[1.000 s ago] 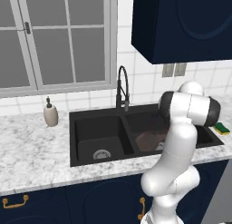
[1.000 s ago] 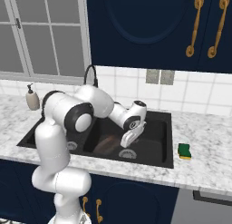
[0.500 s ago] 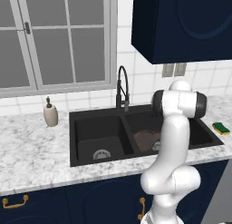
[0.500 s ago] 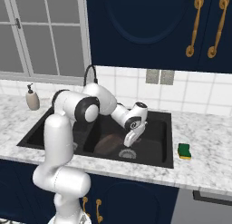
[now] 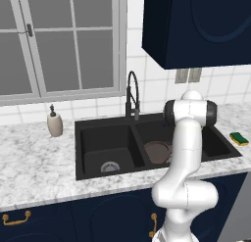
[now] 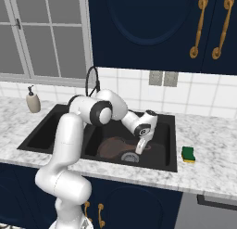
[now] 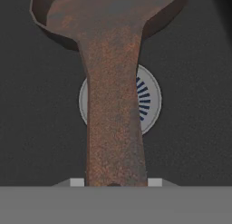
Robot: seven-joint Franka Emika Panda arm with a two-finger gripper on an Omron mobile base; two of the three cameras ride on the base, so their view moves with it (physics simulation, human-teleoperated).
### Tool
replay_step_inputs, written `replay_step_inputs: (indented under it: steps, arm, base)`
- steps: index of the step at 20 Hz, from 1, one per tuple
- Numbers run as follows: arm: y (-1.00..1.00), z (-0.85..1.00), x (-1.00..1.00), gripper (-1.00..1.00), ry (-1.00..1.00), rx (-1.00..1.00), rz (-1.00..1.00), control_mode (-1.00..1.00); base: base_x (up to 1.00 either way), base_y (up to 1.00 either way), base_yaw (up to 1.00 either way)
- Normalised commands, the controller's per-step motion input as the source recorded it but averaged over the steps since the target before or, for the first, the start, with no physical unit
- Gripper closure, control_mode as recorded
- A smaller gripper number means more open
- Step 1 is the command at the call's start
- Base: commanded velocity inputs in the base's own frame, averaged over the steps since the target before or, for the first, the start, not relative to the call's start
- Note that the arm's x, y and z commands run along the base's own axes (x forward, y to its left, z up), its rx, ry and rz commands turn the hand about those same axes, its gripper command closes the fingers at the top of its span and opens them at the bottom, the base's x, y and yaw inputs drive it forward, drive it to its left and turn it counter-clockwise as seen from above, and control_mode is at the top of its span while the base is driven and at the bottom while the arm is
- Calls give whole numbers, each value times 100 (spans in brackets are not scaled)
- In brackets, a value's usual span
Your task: Pick the pan and sponge and place them into the sink. Then turn on the water.
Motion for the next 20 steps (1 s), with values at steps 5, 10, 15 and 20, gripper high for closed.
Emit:
replay_step_inputs:
  steps: [5,10,15,20]
  arm:
    - [-25,-40,25,100,0,0,12,-100]
    - [-14,-35,31,100,0,0,11,-100]
    - [-18,-30,35,100,0,0,10,-100]
    - [-25,-31,23,100,0,0,9,-100]
  base:
    - [0,0,0]
    - [0,0,0]
    - [0,0,0]
    - [0,0,0]
